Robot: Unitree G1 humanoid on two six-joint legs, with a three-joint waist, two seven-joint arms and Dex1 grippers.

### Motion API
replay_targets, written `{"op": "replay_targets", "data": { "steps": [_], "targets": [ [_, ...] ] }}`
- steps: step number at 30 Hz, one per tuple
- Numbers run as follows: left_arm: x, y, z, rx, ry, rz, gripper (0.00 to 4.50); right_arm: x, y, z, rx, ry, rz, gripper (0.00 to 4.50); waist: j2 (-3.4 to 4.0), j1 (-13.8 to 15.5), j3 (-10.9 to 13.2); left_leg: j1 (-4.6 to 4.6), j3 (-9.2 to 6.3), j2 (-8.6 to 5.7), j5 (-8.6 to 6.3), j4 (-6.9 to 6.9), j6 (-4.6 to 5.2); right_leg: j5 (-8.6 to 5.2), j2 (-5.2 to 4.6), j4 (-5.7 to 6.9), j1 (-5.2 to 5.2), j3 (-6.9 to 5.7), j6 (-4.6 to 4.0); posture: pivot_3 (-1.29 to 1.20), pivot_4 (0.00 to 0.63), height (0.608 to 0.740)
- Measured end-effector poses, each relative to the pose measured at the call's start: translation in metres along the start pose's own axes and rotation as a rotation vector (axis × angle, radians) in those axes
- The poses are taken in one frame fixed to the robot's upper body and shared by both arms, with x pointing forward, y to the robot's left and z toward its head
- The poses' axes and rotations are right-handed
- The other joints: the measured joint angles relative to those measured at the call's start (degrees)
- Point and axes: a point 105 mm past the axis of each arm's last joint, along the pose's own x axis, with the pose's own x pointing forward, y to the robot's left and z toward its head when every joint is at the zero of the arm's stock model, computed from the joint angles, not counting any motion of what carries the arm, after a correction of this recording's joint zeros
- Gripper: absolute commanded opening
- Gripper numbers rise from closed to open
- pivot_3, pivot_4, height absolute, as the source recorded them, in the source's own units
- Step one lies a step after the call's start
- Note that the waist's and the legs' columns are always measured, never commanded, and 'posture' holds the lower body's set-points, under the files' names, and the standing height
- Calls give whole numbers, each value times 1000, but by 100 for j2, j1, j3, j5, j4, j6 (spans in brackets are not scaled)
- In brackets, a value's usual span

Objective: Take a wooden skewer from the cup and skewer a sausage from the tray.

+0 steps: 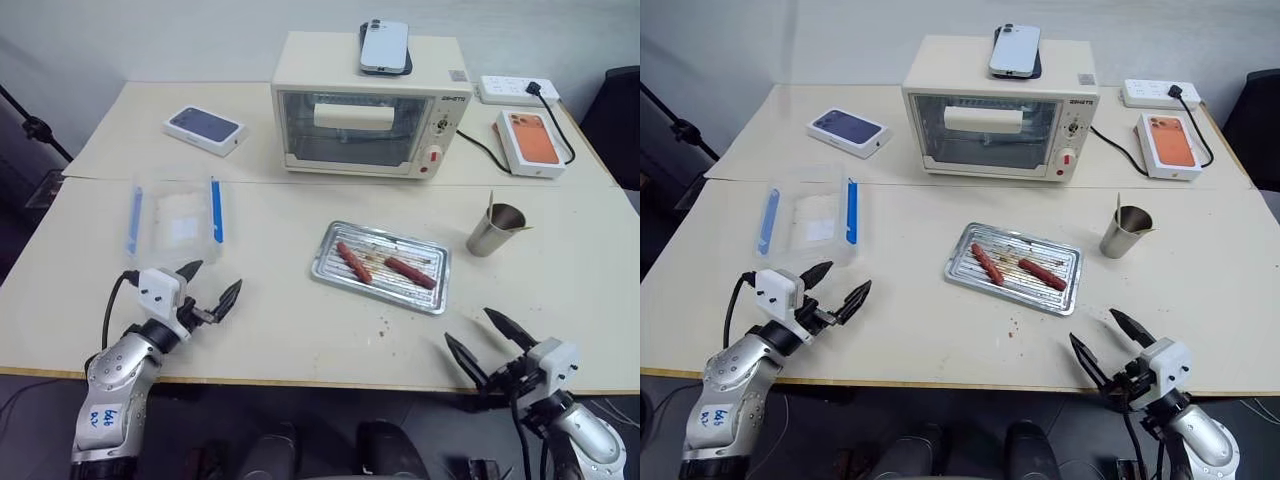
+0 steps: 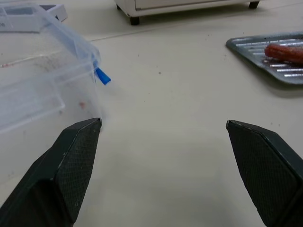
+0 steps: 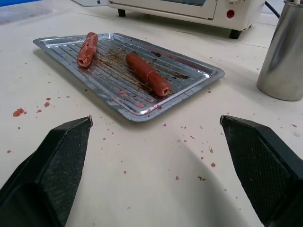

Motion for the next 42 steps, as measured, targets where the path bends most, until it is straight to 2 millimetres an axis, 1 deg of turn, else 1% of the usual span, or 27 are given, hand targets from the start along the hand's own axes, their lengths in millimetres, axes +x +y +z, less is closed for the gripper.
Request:
{"op": "replay_targets", "data": {
  "steps": [2,4,5,7,8,9,10,12,14,15,17,18,21,25,26,29,31,32,34,37,40,42],
  "targets": [
    [-1,-2,-2,-1,9,-6,4458,0,0,1,-4,-3,-2,4500,0,15,0,-1,0,0,0,0,0,0,0,0,-1,1,0,0,150,740],
    [-1,-5,2,-19,-6,-30,4458,0,-1,1,-5,-6,-7,4500,0,20,0,-3,0,0,0,0,0,0,-1,-1,-2,1,0,0,150,740],
    [-1,-8,6,-35,-25,-60,4458,-1,-1,3,-4,-12,-9,4500,-1,23,0,-5,0,0,0,0,0,0,-2,-1,-4,1,0,0,150,740],
    [-8,-20,19,-67,-45,-209,4458,-3,-4,15,-13,-31,6,4500,6,17,4,-20,0,2,-1,2,1,0,-5,-1,-18,3,-1,0,150,740],
    [-13,-25,26,-85,-49,-285,4458,-8,-10,22,-31,-35,0,4500,12,17,7,-28,1,1,-1,7,1,0,-6,2,-26,4,-1,0,150,740],
    [-19,-27,37,-92,-56,-355,4458,-15,-20,31,-62,-30,-16,4500,15,19,6,-47,-2,2,-1,11,2,1,-6,1,-38,0,-1,0,150,740],
    [-23,-26,46,-93,-57,-408,4458,-23,-31,38,-91,-24,-38,4500,15,24,7,-56,-7,2,-1,20,2,1,-6,2,-42,-5,-2,0,150,740],
    [-32,-20,66,-63,-53,-491,4458,-44,-56,53,-158,7,-100,4500,17,33,7,-55,-9,2,-1,21,2,2,-5,-1,-39,-9,-5,0,150,740],
    [-34,-18,76,-56,-62,-527,4458,-54,-67,55,-175,27,-134,4500,17,29,7,-55,-8,2,-1,21,4,3,-5,-1,-37,-9,-6,0,150,740],
    [-33,-20,80,-60,-67,-555,4458,-59,-73,53,-181,41,-150,4500,17,26,7,-55,-5,1,-1,21,6,4,-5,-2,-36,-9,-7,0,150,740],
    [-28,-22,87,-58,-94,-596,4458,-67,-86,48,-189,64,-190,4500,19,21,8,-54,1,-1,1,22,11,6,-5,-1,-36,-5,-5,0,150,740],
    [-25,-23,90,-57,-105,-605,4458,-68,-90,50,-200,63,-198,4500,24,12,9,-53,4,-1,1,21,12,6,-5,-1,-37,-2,-3,0,150,740],
    [-19,-28,94,-67,-144,-627,4458,-59,-98,65,-251,42,-172,4500,39,-38,17,-51,24,2,1,21,12,9,1,5,-44,16,0,0,150,740],
    [-9,-37,100,-84,-197,-650,4458,-34,-104,97,-327,73,-40,4500,42,-61,21,-50,35,3,3,27,16,15,3,6,-45,24,7,0,150,740],
    [-6,-41,101,-86,-204,-661,4458,-25,-105,106,-335,126,12,4500,42,-54,22,-51,35,4,3,32,17,15,4,7,-44,24,7,0,150,740],
    [-2,-49,100,-92,-198,-698,4458,1,-110,124,-364,243,98,4500,39,-65,25,-53,47,4,4,34,24,23,4,2,-48,34,8,0,150,740],
    [1,-55,98,-92,-189,-729,4458,21,-109,138,-384,289,147,4500,35,-63,27,-55,45,9,4,35,24,23,4,-1,-49,32,7,0,150,740],
    [2,-58,95,-89,-179,-739,4458,36,-105,142,-399,339,189,4500,36,-74,27,-58,48,9,4,33,24,23,4,-1,-52,33,7,0,150,740],
    [5,-68,92,-94,-175,-769,4458,57,-97,146,-447,447,251,4500,43,-84,32,-66,43,10,3,30,24,23,3,-6,-58,31,6,0,150,740],
    [6,-72,88,-101,-164,-772,4458,72,-99,143,-499,543,259,4500,29,-26,40,-82,34,8,1,28,23,23,3,-17,-67,24,6,0,150,740],
    [7,-73,86,-101,-162,-769,4458,79,-105,135,-546,623,255,4500,29,25,41,-100,42,-6,-2,29,29,23,-8,-14,-91,31,7,0,150,740],
    [6,-74,82,-108,-152,-765,4500,81,-110,131,-573,667,253,4153,28,27,41,-109,47,-9,-5,29,34,24,-11,-13,-100,35,8,0,150,740]
  ]
}}
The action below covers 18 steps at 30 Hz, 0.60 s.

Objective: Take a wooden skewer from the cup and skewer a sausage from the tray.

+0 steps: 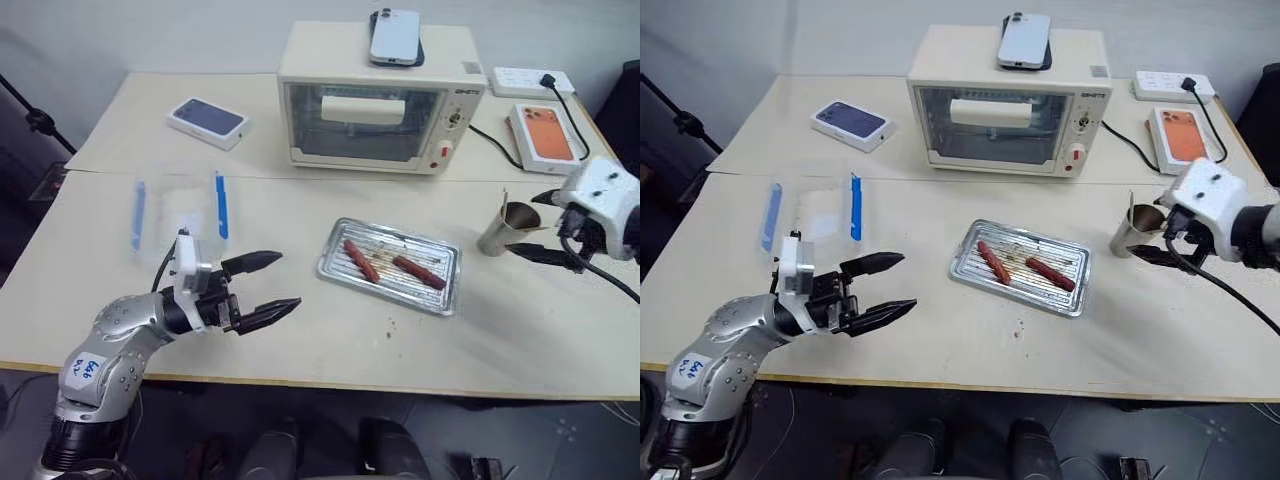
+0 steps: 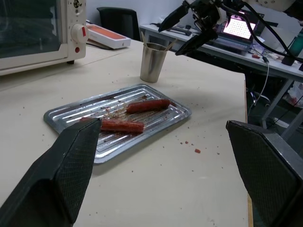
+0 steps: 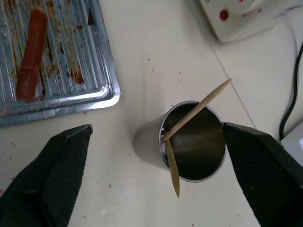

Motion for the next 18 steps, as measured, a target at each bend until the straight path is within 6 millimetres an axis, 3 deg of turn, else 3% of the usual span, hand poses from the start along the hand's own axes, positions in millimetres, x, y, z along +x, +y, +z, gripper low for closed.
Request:
{"op": "replay_targets", "data": {
  "steps": [4,14,16,18],
  "targets": [
    [1,-1,0,2,-3,7,4500,4,-6,-5,-1,31,-9,3215,0,-7,0,-8,13,1,0,1,1,1,1,9,-18,9,2,0,150,740],
    [2,-3,1,14,-3,14,4500,8,-6,-17,13,73,6,390,-1,-31,0,-3,68,9,5,18,3,9,11,46,-43,53,16,0,150,740],
    [2,-3,1,13,-6,19,4500,11,-5,-16,20,59,10,39,-1,-33,0,-1,72,7,5,19,4,9,12,54,-45,77,17,0,150,740],
    [2,-3,1,11,-10,22,4500,11,-6,-15,21,55,9,39,-1,-25,0,1,72,8,5,18,4,9,12,56,-46,81,17,0,150,740]
  ]
}}
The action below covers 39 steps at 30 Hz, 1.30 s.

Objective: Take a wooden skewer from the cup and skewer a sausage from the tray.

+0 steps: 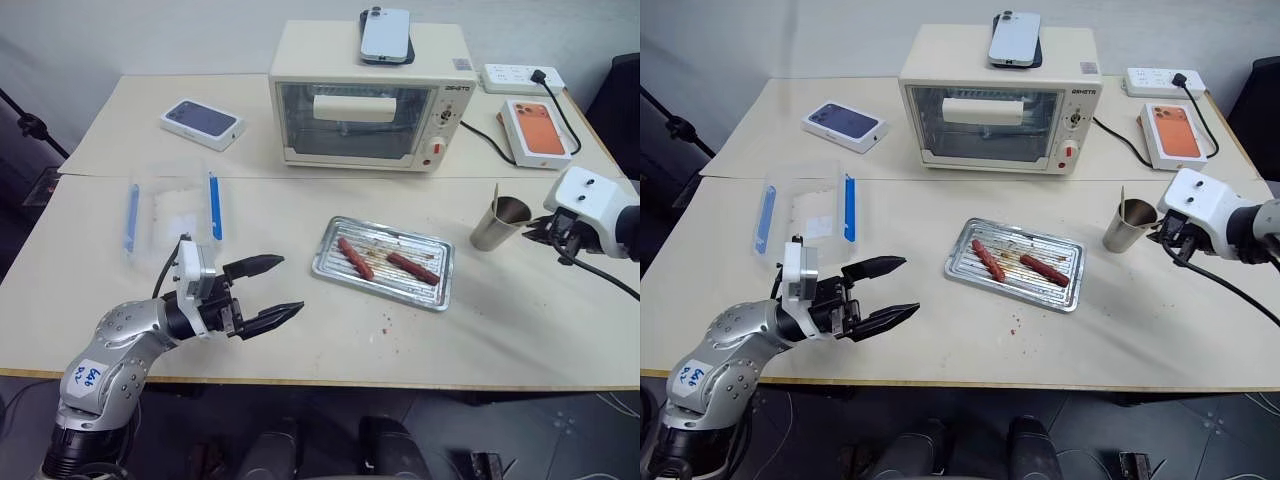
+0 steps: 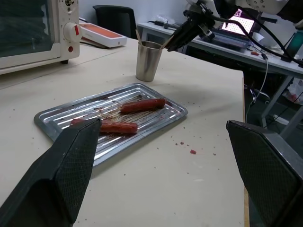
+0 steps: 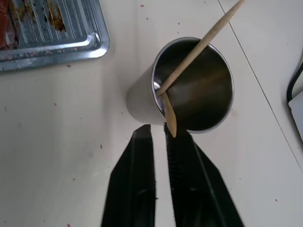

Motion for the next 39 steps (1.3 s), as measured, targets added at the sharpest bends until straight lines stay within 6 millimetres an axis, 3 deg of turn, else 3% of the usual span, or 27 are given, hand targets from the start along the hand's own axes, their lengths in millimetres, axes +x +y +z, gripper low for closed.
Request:
{"op": "replay_targets", "data": {
  "steps": [4,7,13,23,26,31,39],
  "targets": [
    [1,1,0,-1,-4,7,4500,-1,-1,-1,15,4,-3,39,0,7,0,0,1,-1,0,-2,0,0,0,-1,-1,3,0,0,150,740],
    [1,1,1,2,-7,7,4500,-1,1,-4,42,19,19,580,0,7,0,0,2,0,0,-2,0,0,0,0,-2,3,0,0,150,740],
    [3,2,4,17,-15,4,4500,-3,-1,-6,9,37,11,2096,0,3,0,0,5,0,0,-2,0,0,1,3,-5,6,0,0,150,740],
    [2,6,1,15,-15,20,4500,-4,-7,8,-40,1,-14,2096,0,4,0,0,8,0,0,-1,0,0,2,4,-6,9,0,0,150,740],
    [2,7,0,12,-15,24,4500,-2,-7,8,-48,9,-19,1550,0,6,0,0,8,-1,0,-1,0,0,1,4,-6,9,0,0,150,740],
    [1,7,-1,13,-14,24,4500,1,-7,7,-51,2,-16,107,0,-1,0,1,8,0,0,-1,0,0,1,6,-7,9,0,0,150,740],
    [0,6,-2,22,-13,18,4500,3,-7,8,-51,-7,-25,26,0,-1,0,1,9,0,0,1,0,0,1,8,-7,9,0,0,150,740]
  ]
}}
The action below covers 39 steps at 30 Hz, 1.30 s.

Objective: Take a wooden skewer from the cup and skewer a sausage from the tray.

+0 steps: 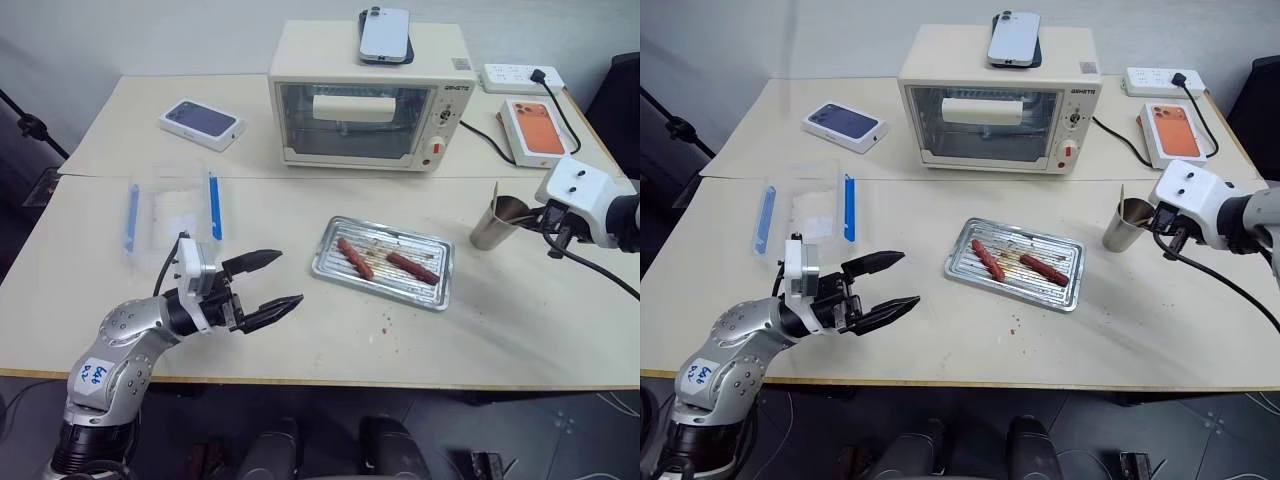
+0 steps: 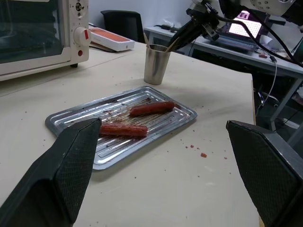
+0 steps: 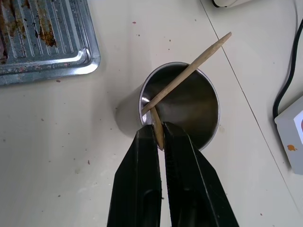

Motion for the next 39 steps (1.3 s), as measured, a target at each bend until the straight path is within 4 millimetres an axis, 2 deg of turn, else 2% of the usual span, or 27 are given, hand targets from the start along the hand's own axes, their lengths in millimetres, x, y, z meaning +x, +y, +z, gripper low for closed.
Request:
{"op": "replay_targets", "data": {
  "steps": [4,7,11,16,20,22,25,30,32,34,39],
  "targets": [
    [-1,1,0,4,-3,0,4500,-3,-1,0,29,-19,11,26,0,2,0,0,0,0,0,0,0,0,0,0,0,0,0,0,150,740],
    [-2,3,-3,-3,-5,5,4500,-13,-4,6,71,-71,43,26,0,0,0,0,2,0,0,-1,0,0,1,1,0,0,0,0,150,740],
    [-3,4,-4,-3,-8,-7,4500,-44,-9,13,72,-130,118,26,0,11,0,0,3,-1,0,-2,0,0,1,-1,0,-1,0,0,150,740],
    [-6,6,-11,-31,11,-43,4500,-91,-28,19,82,-226,118,26,0,9,0,2,5,0,-1,-1,2,0,0,-1,2,0,0,0,150,740],
    [-3,6,-10,-30,12,-76,4500,-98,-30,17,121,-258,133,26,0,-25,0,6,12,2,-1,-1,2,0,1,2,1,6,0,0,150,740],
    [-1,7,-6,-22,4,-92,4500,-97,-28,22,154,-321,154,26,0,-43,0,7,13,5,-1,-2,1,0,1,4,1,6,0,0,150,740],
    [6,7,2,-28,-34,-113,4500,-86,-4,50,223,-520,291,26,-2,-65,0,9,13,14,-2,0,-1,1,6,7,3,3,0,0,150,740],
    [13,-1,4,-103,-54,-168,4500,-52,59,80,417,-731,582,26,-12,-14,0,6,9,15,-3,15,-4,1,7,18,3,1,1,0,150,740],
    [21,-2,11,-114,-99,-186,4500,-37,86,106,504,-875,689,26,-22,6,2,6,6,15,-4,31,-5,2,7,30,3,2,0,0,150,740],
    [27,-5,19,-108,-131,-211,4500,-29,107,120,536,-911,767,26,-22,18,2,5,4,12,-4,37,-5,2,7,34,3,3,0,0,150,740],
    [30,-12,24,-141,-147,-242,4500,-20,122,130,577,-931,812,26,-25,22,1,5,-4,-6,-9,41,5,2,-3,35,7,5,0,0,150,740]
  ]
}}
